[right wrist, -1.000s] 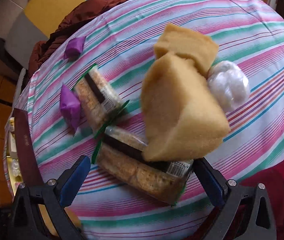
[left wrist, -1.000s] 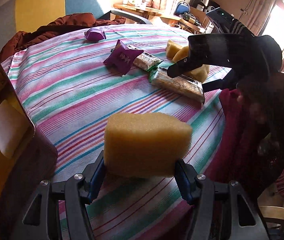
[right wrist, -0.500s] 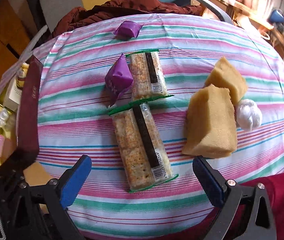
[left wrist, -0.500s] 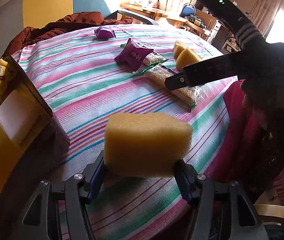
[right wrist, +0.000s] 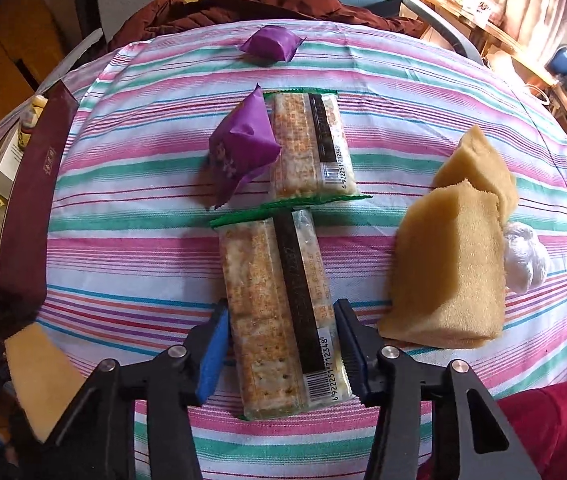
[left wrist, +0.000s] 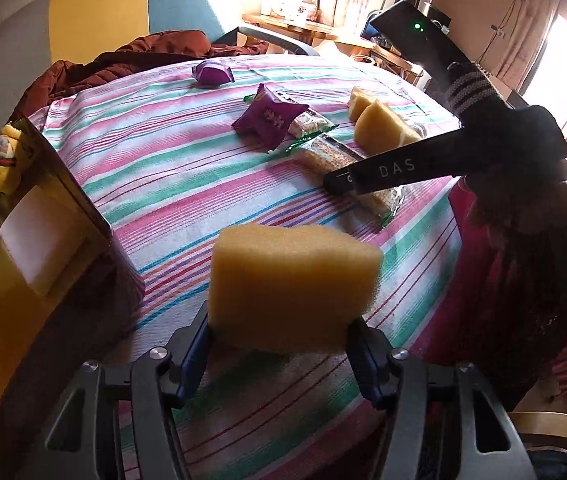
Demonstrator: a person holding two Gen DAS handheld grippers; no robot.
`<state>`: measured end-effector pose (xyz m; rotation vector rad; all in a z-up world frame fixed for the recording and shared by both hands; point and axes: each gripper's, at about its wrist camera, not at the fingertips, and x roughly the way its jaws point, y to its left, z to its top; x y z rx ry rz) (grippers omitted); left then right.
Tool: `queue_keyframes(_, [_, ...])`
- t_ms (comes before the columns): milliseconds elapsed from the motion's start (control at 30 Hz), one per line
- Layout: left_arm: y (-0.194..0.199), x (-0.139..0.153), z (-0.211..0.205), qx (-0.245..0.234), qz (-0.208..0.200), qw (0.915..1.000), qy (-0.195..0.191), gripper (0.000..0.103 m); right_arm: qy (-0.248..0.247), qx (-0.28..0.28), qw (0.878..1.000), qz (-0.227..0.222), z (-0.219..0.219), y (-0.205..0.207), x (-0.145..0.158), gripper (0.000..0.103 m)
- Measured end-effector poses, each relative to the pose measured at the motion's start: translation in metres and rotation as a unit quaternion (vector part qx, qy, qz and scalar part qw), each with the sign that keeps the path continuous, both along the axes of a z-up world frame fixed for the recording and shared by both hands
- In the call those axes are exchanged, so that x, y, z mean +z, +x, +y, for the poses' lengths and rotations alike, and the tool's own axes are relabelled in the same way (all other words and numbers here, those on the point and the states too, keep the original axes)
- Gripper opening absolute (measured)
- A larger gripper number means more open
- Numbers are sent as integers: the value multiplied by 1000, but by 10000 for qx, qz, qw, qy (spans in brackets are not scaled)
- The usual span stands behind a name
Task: Organize objects
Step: 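Grasp the cracker packet with the right gripper while the left gripper holds the sponge, then carry the sponge and cracker packet into the gold tray and open both grippers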
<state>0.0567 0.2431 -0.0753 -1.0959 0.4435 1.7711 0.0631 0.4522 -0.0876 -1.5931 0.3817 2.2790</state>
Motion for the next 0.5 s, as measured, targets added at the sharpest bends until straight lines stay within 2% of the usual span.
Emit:
queue_keyframes(133, [2, 12, -5, -25, 15, 9999, 163, 62, -147, -99, 9998, 41, 2, 4, 3, 51])
queue_keyframes(267, [2, 29, -18, 24, 22, 9993, 363, 62, -651, -106, 9974, 293, -4, 22, 8, 51])
queue_keyframes(367, [-6, 43, -33, 229, -15, 9983, 540, 62, -960, -160, 9942, 461, -7, 36, 12, 51])
queue_keyframes(500, [-24, 57, -57, 673, -154, 9949, 729, 62, -1118, -175, 9911, 704, -24, 42, 20, 51])
